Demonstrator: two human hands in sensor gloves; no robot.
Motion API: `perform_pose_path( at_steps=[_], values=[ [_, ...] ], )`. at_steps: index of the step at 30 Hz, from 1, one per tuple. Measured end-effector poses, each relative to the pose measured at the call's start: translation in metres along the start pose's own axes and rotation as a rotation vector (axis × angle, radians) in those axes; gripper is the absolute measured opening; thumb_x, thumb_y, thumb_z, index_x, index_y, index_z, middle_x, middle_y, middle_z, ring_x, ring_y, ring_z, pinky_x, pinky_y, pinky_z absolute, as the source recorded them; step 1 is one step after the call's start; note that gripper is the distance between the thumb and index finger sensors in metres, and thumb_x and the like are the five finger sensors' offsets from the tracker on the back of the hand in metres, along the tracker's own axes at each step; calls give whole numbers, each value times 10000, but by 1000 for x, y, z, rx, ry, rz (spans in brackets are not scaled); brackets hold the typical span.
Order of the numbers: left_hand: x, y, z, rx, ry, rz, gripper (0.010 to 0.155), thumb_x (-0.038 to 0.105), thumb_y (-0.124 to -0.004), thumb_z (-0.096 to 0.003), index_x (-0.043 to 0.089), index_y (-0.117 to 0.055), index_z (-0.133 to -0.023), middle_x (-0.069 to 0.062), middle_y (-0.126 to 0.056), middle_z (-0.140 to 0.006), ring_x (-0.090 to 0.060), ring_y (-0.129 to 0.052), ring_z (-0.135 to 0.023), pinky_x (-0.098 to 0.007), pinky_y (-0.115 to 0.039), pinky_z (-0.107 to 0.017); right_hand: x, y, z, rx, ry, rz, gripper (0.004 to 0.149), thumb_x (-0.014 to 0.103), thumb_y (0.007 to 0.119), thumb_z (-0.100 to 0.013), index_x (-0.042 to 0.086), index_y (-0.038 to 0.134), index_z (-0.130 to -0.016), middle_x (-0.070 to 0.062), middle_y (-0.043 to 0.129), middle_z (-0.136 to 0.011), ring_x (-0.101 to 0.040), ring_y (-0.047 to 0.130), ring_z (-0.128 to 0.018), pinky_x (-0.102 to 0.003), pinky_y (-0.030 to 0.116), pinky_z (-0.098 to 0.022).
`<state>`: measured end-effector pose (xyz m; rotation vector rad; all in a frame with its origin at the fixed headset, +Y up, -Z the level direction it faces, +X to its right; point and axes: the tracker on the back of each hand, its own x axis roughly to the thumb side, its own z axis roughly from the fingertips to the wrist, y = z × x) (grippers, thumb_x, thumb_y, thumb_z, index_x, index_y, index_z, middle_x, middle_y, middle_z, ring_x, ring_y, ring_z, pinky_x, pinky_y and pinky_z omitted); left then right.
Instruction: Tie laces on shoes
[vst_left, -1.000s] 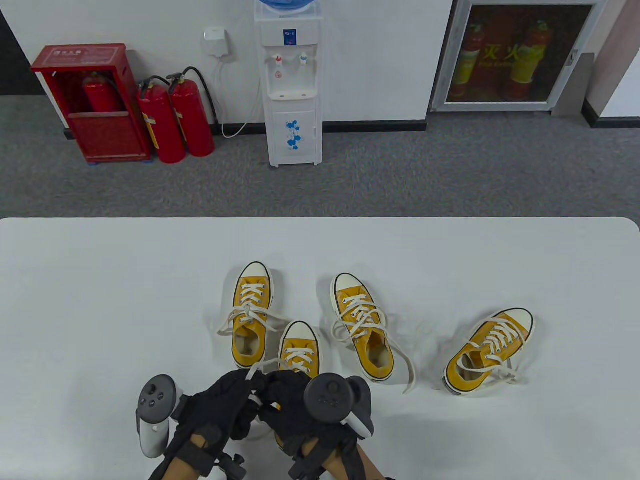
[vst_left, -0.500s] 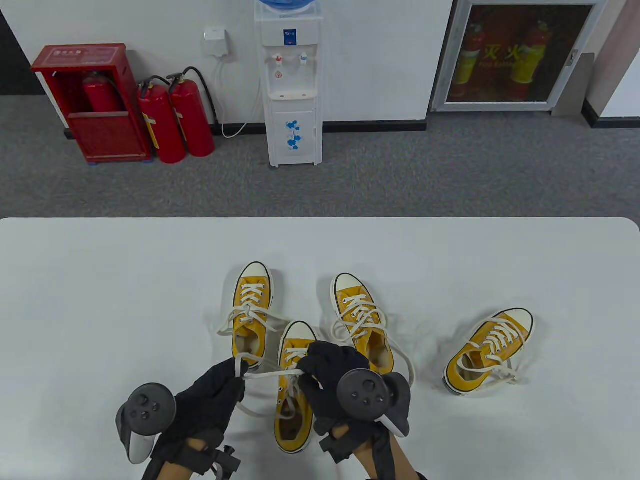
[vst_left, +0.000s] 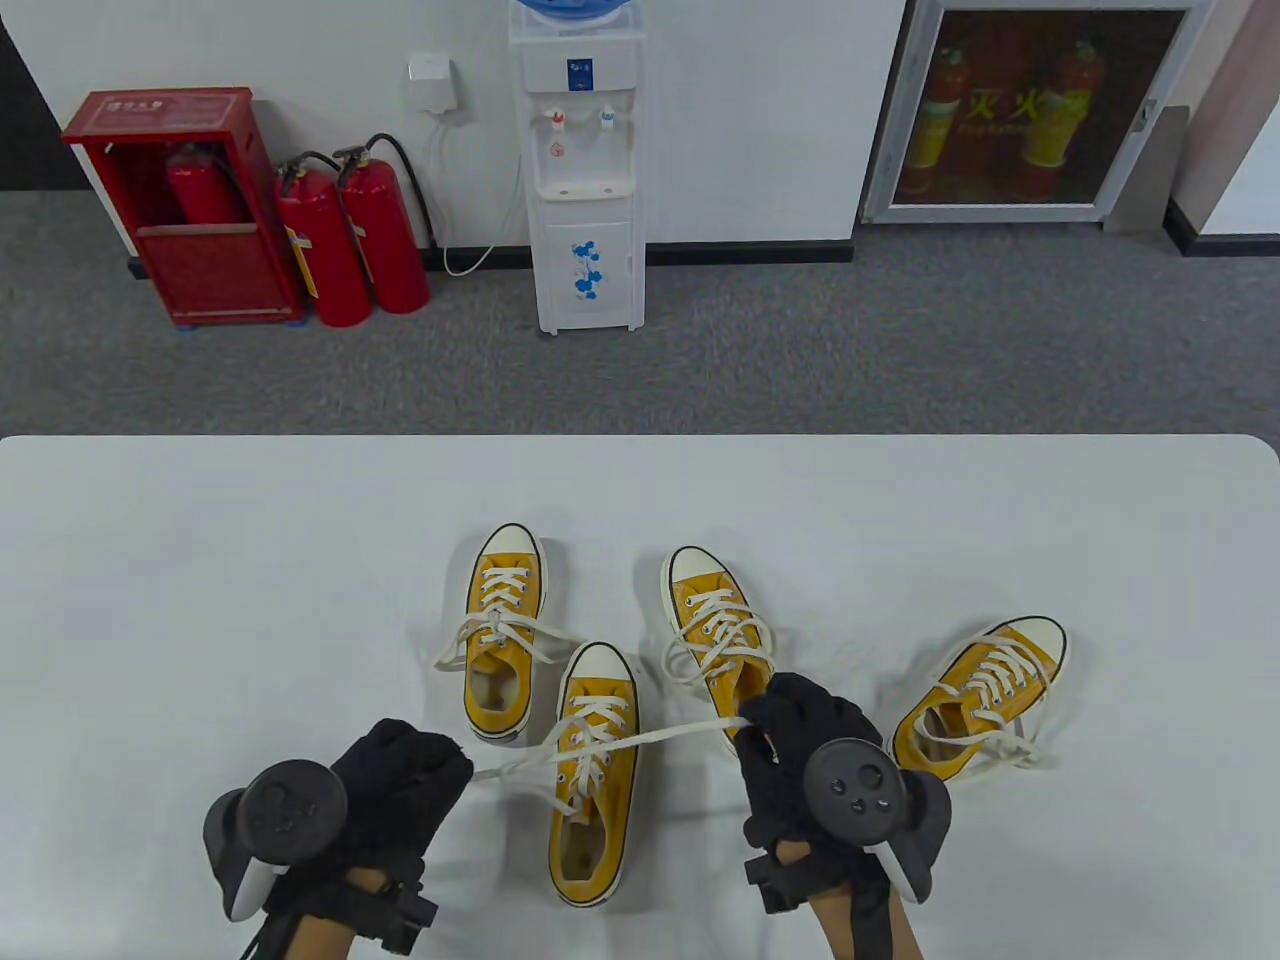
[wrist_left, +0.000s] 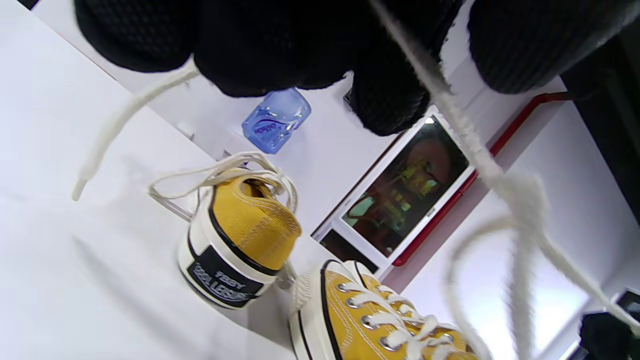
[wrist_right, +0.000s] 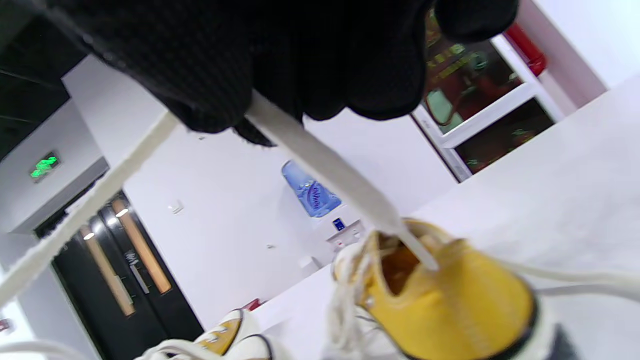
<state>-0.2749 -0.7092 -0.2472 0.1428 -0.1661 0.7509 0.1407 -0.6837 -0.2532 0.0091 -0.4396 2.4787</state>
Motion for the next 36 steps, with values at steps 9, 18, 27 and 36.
perform_pose_path(
  at_steps=[9, 18, 27, 36],
  values=[
    [-8, 14, -1, 37, 57, -132, 371, 629, -819, -444, 291, -946, -530, -11, -922, -677, -232, -960, -420, -553, -809, -473, -31, -19, -4, -88, 158, 63, 413, 368, 864, -433, 165, 895, -792, -75, 717, -984, -321, 804, -812, -636, 501, -700],
    [-27, 26, 0, 99, 178, -243, 373, 645, -808, -438, 305, -962, -449, 9, -966, -600, -211, -984, -344, -531, -846, -413, -60, -21, -9, -88, 306, 173, 412, 369, 864, -434, 173, 895, -795, -73, 711, -988, -315, 805, -804, -626, 507, -700],
    [-50, 28, -1, 57, 332, -287, 373, 644, -812, -438, 303, -965, -448, 7, -969, -608, -217, -991, -355, -534, -845, -420, -84, -23, -10, -105, 428, 269, 410, 370, 863, -433, 179, 893, -796, -70, 698, -992, -306, 793, -802, -614, 505, -702],
    [-67, 27, 1, 14, 450, -269, 374, 641, -808, -444, 301, -961, -458, 2, -964, -625, -222, -991, -371, -536, -841, -430, -99, -25, -10, -118, 504, 319, 410, 368, 861, -434, 181, 888, -798, -67, 670, -1009, -308, 768, -823, -612, 495, -706]
  ],
)
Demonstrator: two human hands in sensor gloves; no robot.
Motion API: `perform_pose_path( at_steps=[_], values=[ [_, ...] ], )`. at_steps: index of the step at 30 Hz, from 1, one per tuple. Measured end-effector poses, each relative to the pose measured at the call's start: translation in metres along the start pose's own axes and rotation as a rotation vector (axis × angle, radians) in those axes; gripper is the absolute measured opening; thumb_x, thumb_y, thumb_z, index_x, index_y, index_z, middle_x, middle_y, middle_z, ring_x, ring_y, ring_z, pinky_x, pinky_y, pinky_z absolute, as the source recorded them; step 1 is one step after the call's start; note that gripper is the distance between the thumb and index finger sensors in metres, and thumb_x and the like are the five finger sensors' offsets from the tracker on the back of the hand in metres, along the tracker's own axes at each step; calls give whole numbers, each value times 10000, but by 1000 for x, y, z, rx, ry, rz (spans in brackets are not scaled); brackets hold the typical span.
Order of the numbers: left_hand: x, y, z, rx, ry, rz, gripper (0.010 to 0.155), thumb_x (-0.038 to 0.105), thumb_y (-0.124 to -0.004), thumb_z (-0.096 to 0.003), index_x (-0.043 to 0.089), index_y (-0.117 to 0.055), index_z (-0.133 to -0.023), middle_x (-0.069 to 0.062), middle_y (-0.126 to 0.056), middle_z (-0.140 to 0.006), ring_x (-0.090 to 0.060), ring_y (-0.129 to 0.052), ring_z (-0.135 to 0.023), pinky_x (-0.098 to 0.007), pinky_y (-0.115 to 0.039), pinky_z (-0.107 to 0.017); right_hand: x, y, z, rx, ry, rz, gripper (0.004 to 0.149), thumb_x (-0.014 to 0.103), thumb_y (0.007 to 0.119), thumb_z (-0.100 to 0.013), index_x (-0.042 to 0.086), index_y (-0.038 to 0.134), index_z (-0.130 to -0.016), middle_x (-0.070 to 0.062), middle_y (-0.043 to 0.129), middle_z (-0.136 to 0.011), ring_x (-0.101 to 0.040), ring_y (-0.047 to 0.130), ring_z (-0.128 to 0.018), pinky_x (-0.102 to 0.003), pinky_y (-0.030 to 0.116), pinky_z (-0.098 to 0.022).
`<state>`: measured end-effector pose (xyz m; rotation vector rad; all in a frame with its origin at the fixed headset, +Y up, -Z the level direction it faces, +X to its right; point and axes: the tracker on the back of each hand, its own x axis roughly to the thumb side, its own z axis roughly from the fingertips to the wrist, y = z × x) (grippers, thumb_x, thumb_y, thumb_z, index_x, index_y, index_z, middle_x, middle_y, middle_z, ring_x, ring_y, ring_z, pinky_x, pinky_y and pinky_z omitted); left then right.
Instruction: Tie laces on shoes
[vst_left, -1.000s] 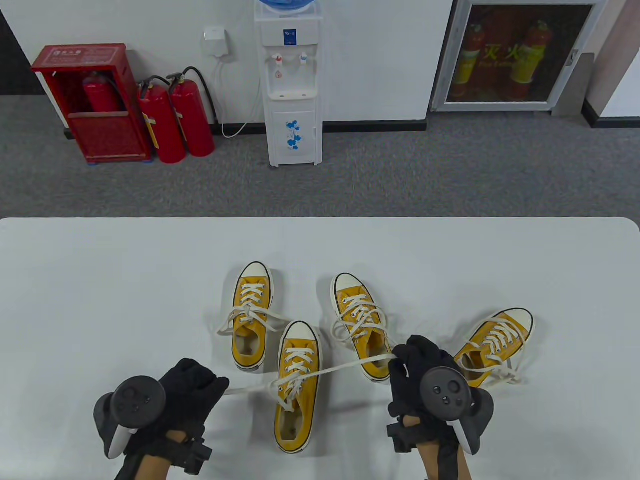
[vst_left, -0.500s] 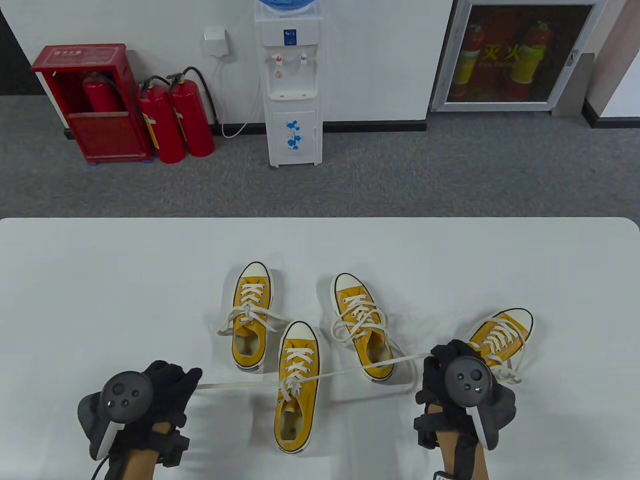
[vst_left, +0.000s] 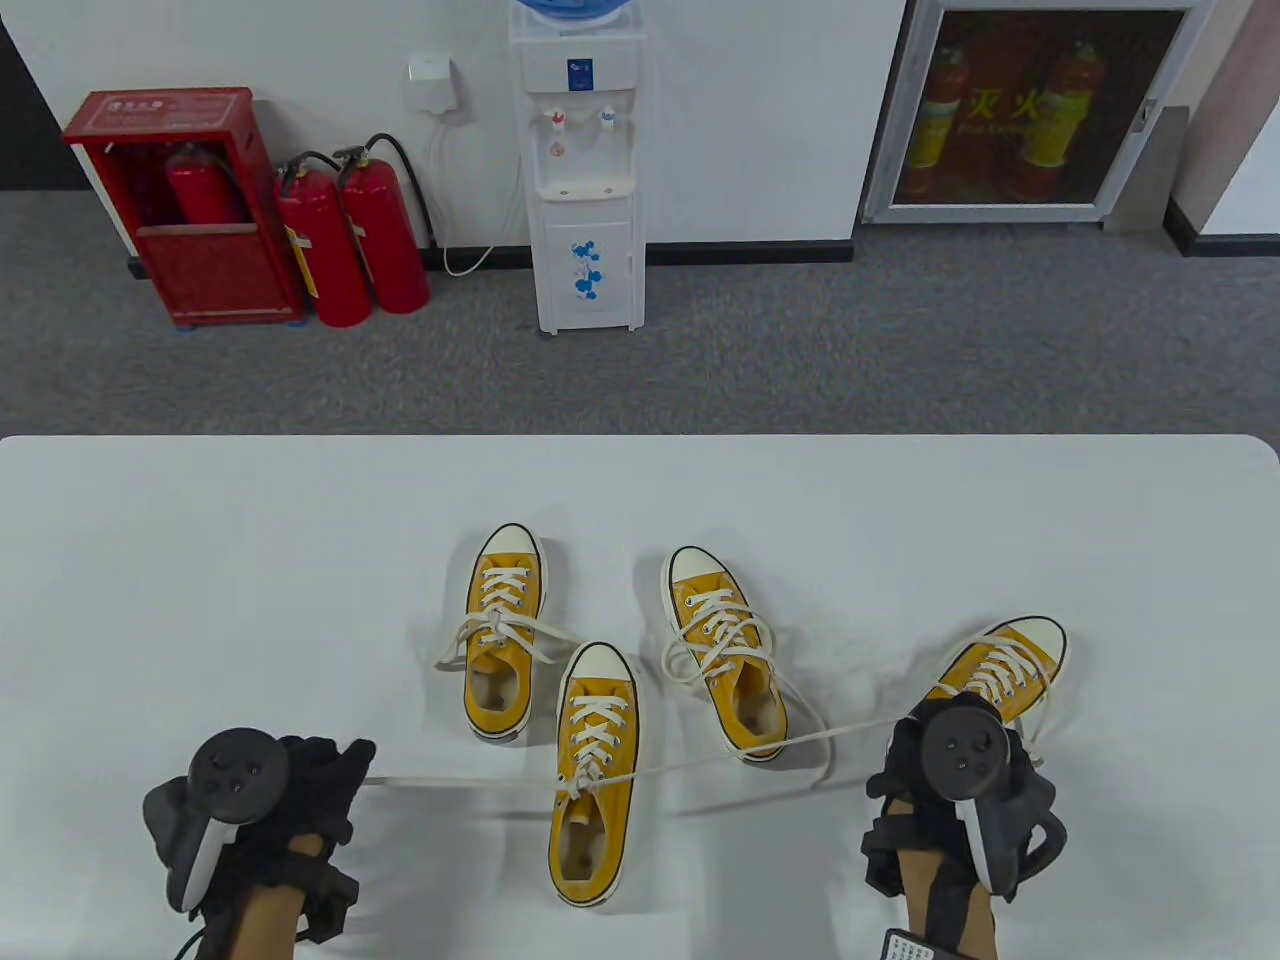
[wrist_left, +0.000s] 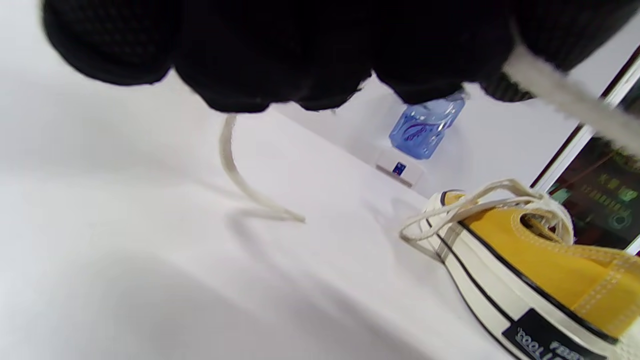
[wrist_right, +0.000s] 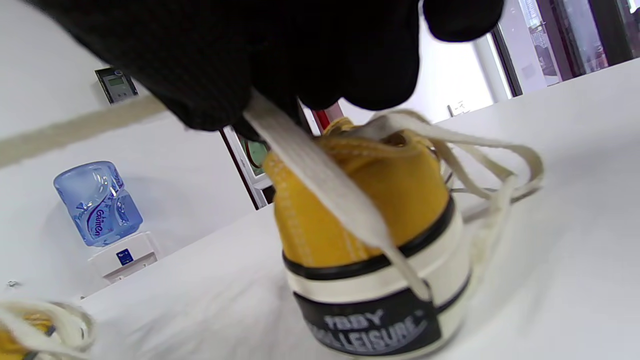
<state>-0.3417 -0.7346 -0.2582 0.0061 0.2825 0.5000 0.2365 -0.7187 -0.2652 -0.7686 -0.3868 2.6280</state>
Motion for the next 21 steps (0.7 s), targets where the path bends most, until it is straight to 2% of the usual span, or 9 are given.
perform_pose_path(
  at_steps=[13, 21],
  values=[
    [-5, -3, -3, -30, 29, 16, 379, 643, -797, -448, 303, -964, -465, -1, -967, -628, -223, -994, -370, -535, -842, -429, -1, 2, -1, 17, 3, 11, 419, 369, 857, -434, 181, 882, -808, -72, 674, -1008, -315, 769, -826, -623, 477, -709],
    [1, 3, 2, -10, -13, 74, 384, 641, -786, -452, 304, -970, -477, -4, -970, -629, -223, -997, -368, -533, -844, -426, 11, 0, 5, 16, -74, 21, 530, 354, 843, -440, 192, 788, -942, -73, 598, -1065, -358, 692, -932, -669, 396, -728]
  ],
)
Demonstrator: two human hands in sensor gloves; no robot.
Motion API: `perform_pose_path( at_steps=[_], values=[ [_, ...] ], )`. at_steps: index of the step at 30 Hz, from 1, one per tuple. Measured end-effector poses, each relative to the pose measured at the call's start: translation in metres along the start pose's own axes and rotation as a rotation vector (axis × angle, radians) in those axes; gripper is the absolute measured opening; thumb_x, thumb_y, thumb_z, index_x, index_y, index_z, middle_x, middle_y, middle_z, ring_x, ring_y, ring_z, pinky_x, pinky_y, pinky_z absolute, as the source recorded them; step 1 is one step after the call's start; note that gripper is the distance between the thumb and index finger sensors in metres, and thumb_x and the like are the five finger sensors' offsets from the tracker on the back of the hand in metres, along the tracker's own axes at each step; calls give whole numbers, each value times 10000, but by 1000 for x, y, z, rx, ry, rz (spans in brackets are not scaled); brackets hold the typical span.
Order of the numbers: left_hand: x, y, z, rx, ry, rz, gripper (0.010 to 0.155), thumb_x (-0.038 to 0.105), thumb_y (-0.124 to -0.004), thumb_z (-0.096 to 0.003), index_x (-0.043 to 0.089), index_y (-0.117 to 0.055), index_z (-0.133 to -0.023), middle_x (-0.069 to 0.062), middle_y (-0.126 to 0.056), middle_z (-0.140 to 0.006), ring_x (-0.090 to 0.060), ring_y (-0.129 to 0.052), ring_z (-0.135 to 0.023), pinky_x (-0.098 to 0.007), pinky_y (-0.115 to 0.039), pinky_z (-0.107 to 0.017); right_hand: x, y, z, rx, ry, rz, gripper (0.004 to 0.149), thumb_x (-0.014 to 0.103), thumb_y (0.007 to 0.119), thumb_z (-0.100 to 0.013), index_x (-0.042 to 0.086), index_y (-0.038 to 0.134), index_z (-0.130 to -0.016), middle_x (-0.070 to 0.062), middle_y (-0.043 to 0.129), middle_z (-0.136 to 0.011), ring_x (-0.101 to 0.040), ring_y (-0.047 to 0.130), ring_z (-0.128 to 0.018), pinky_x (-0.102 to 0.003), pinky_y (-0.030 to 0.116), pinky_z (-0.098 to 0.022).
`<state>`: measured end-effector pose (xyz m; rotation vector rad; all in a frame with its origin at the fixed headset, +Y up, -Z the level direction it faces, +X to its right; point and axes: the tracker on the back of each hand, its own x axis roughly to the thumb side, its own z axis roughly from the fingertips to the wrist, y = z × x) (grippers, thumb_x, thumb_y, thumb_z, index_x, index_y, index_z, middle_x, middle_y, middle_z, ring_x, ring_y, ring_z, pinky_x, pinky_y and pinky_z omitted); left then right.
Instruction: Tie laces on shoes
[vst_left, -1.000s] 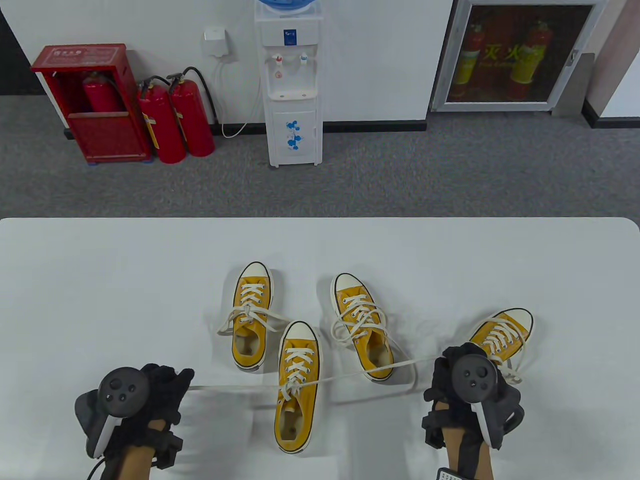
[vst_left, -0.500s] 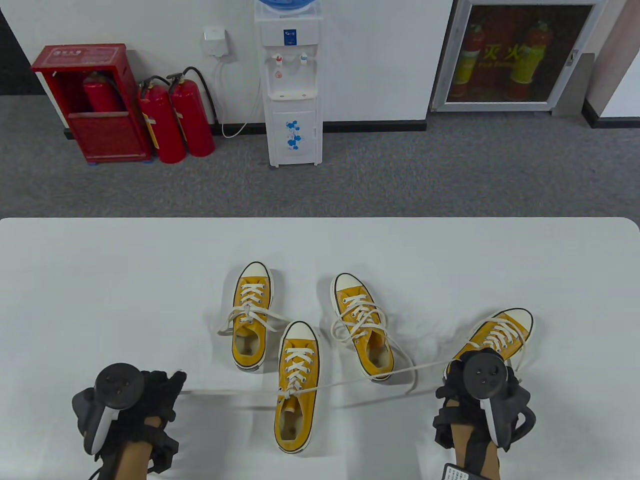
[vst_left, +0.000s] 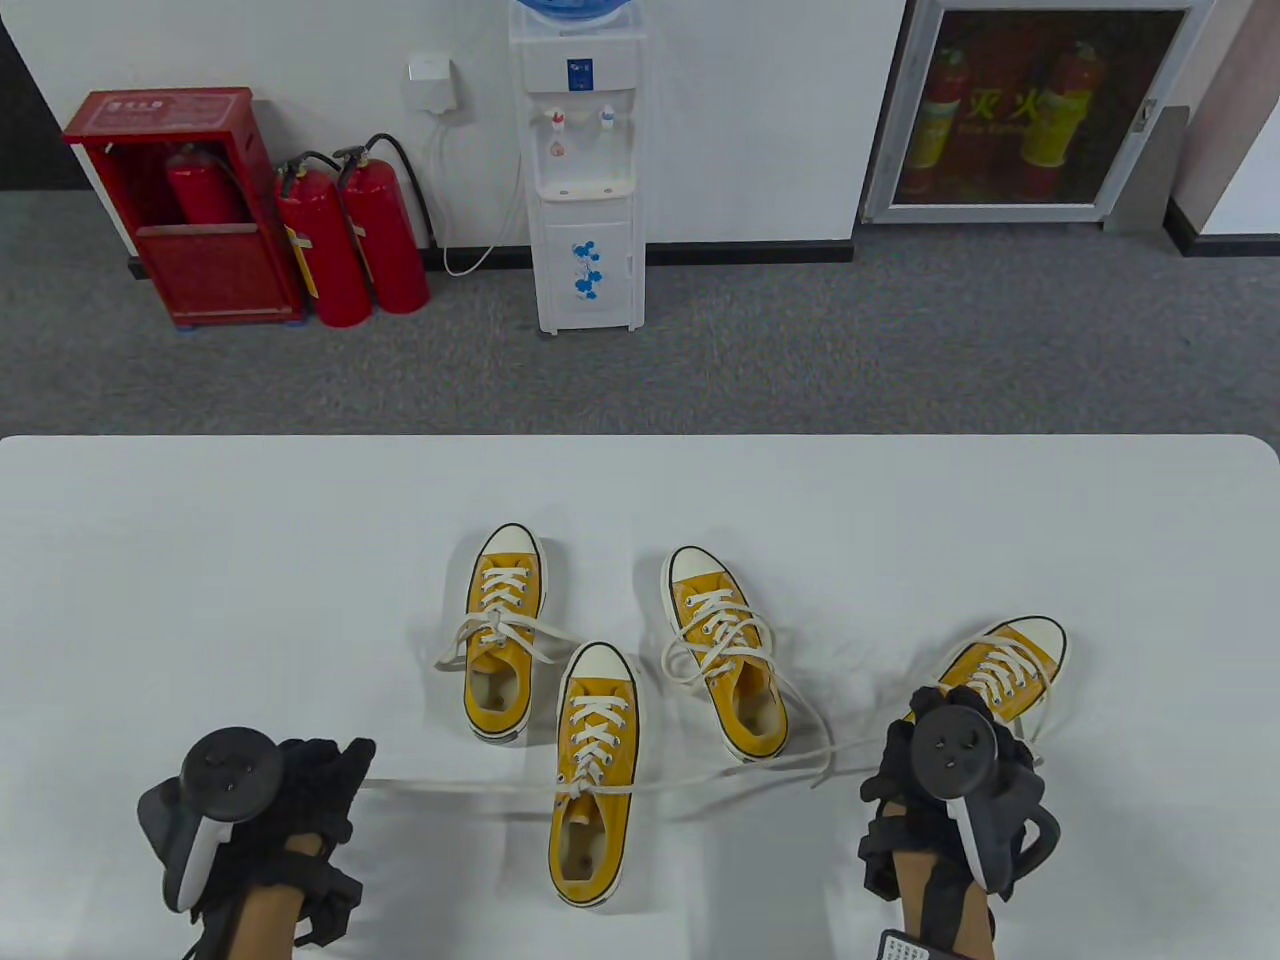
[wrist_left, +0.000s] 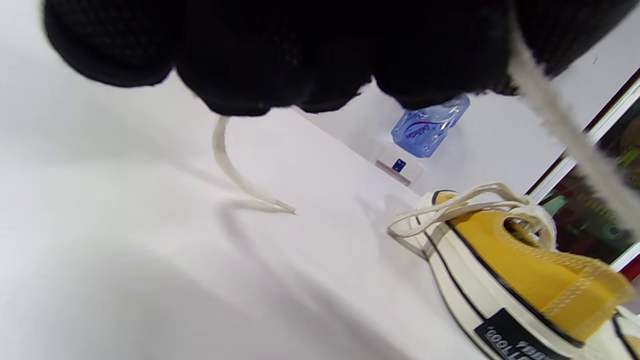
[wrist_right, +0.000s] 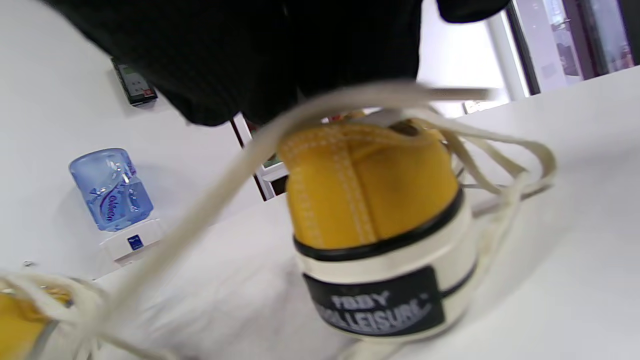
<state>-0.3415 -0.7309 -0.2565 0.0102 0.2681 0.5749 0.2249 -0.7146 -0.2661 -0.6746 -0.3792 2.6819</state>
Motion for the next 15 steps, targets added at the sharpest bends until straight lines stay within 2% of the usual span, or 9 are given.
perform_pose_path(
  at_steps=[5, 15],
  values=[
    [8, 3, 6, 7, -42, 30, 385, 637, -782, -455, 303, -972, -482, -6, -971, -631, -225, -999, -369, -534, -844, -426, 21, -3, 11, -6, -120, 21, 539, 345, 838, -444, 198, 772, -959, -69, 562, -1089, -386, 623, -997, -697, 349, -732],
    [19, 10, 13, 39, -95, 44, 385, 636, -779, -457, 305, -973, -487, -6, -972, -633, -224, -1000, -370, -533, -845, -426, 64, 4, 39, 11, -377, 78, 532, 343, 832, -441, 206, 783, -954, -67, 562, -1097, -398, 605, -1022, -710, 352, -726]
  ],
)
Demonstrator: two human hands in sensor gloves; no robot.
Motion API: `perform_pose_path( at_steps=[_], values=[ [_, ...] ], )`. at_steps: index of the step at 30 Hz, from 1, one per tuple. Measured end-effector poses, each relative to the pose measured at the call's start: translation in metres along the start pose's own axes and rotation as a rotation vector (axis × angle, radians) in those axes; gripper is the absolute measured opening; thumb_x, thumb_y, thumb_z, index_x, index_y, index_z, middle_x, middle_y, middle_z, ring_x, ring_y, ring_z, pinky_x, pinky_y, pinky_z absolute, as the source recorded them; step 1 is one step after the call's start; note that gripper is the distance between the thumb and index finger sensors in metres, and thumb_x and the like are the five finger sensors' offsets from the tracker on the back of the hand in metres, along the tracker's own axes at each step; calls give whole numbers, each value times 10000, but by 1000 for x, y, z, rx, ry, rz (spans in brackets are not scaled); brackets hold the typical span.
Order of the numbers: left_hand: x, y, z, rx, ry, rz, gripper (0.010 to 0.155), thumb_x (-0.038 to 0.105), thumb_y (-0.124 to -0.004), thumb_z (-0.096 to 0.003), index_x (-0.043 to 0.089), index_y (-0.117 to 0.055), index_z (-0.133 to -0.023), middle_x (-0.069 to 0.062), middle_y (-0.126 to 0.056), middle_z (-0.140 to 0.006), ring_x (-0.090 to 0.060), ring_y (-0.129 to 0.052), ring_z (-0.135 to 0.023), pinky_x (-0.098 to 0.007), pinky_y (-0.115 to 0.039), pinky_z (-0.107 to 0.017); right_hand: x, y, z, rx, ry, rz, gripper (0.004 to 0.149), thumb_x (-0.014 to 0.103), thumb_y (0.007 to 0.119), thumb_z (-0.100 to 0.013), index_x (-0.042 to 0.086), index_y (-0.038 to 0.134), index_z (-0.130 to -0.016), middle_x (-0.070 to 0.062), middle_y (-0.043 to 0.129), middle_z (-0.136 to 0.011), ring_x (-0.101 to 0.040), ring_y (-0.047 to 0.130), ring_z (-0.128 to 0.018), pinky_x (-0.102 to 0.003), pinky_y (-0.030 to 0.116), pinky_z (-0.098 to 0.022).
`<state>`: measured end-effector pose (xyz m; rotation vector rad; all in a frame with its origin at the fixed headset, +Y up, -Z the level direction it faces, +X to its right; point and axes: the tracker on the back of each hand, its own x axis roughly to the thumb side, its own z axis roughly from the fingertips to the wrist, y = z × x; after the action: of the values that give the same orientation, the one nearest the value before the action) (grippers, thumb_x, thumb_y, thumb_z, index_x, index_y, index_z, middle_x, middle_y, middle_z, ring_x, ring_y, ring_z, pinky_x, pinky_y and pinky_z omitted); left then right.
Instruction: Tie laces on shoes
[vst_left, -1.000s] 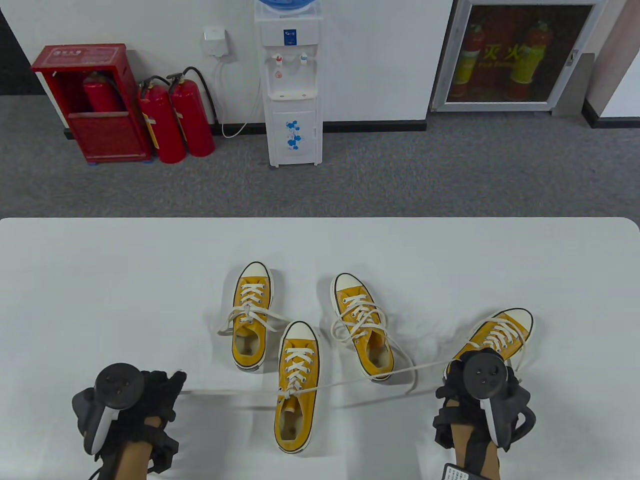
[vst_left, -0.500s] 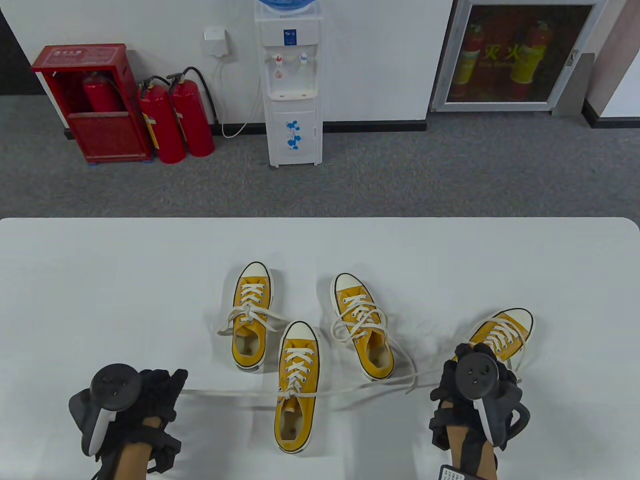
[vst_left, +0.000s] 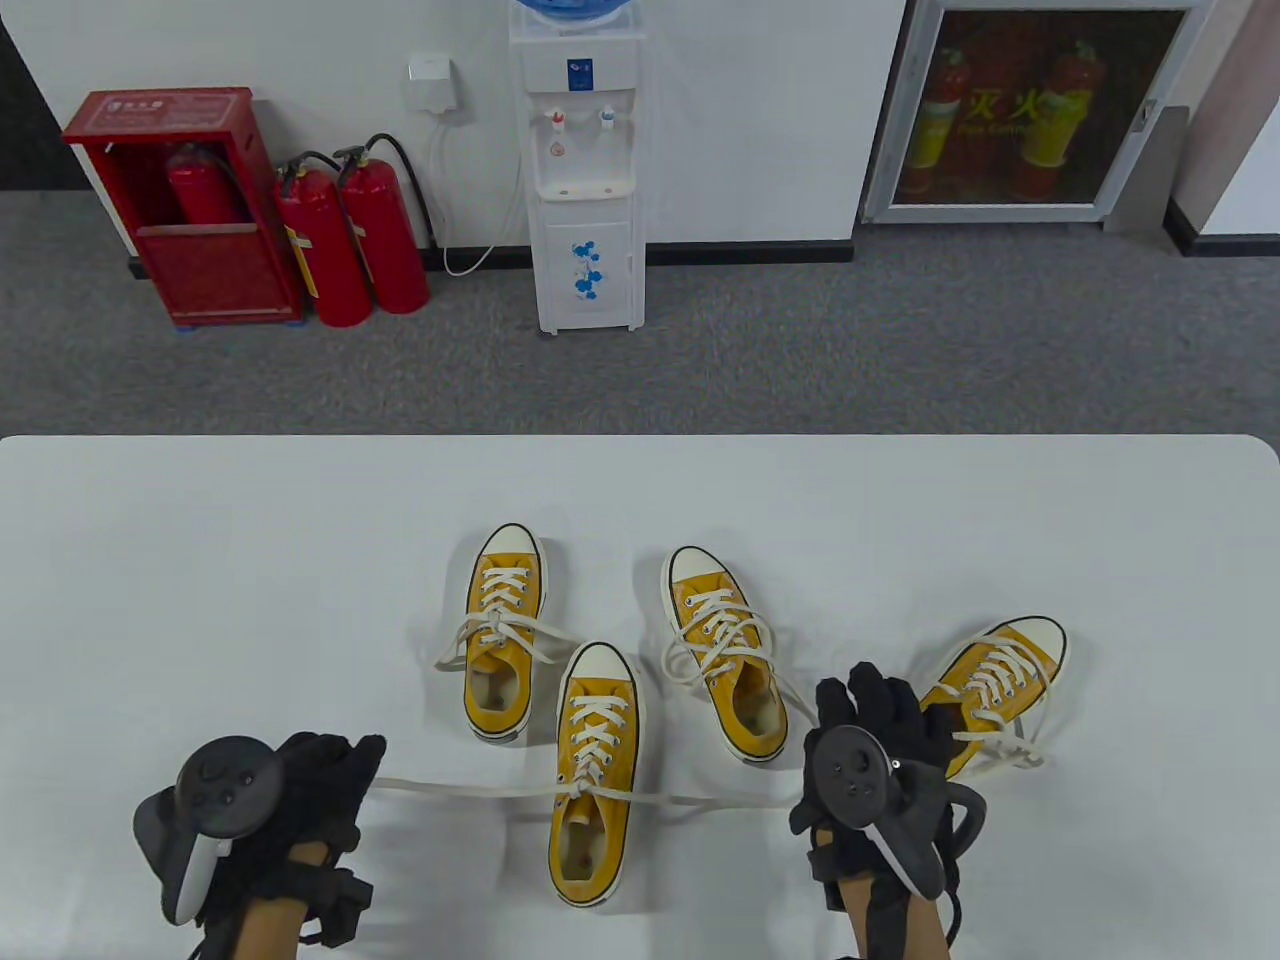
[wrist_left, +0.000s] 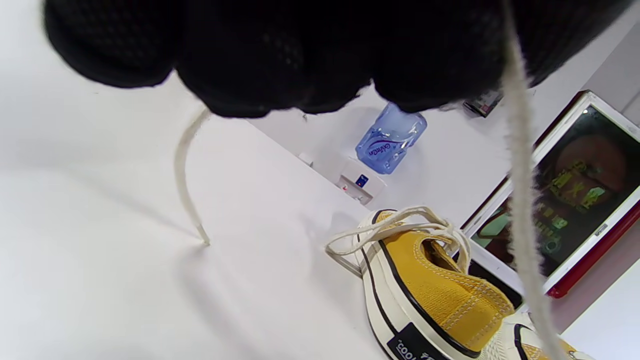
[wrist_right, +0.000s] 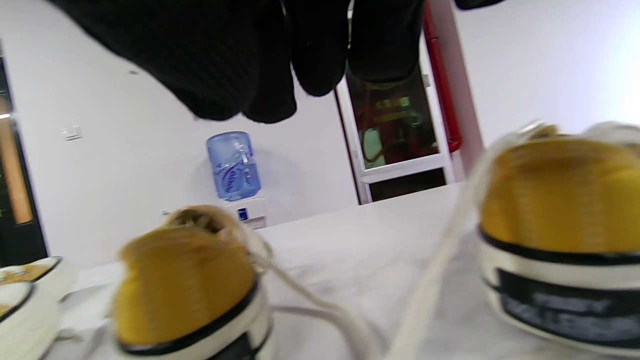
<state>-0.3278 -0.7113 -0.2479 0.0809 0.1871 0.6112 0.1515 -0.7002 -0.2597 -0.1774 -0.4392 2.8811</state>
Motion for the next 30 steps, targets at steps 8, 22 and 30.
perform_pose_path(
  at_steps=[8, 22, 30],
  values=[
    [1, -1, 0, -5, -6, 4, 386, 636, -777, -458, 305, -973, -491, -6, -972, -634, -222, -1000, -371, -532, -846, -426, 39, 17, 13, 123, -209, -65, 574, 407, 843, -428, 209, 776, -962, -69, 555, -1102, -396, 611, -1023, -705, 373, -722],
    [2, -1, 0, -9, -12, 12, 386, 633, -775, -461, 304, -975, -488, -6, -976, -627, -223, -1001, -364, -532, -847, -423, 87, 55, 33, 285, -394, -54, 653, 438, 857, -414, 188, 714, -1000, -82, 544, -1097, -376, 664, -991, -616, 448, -740],
    [2, -2, 0, -13, -11, 8, 387, 634, -776, -459, 304, -976, -485, -6, -976, -627, -222, -1002, -362, -531, -848, -422, 87, 78, 30, 408, -341, -114, 627, 412, 848, -422, 181, 722, -991, -87, 549, -1091, -386, 675, -976, -633, 476, -718]
  ],
)
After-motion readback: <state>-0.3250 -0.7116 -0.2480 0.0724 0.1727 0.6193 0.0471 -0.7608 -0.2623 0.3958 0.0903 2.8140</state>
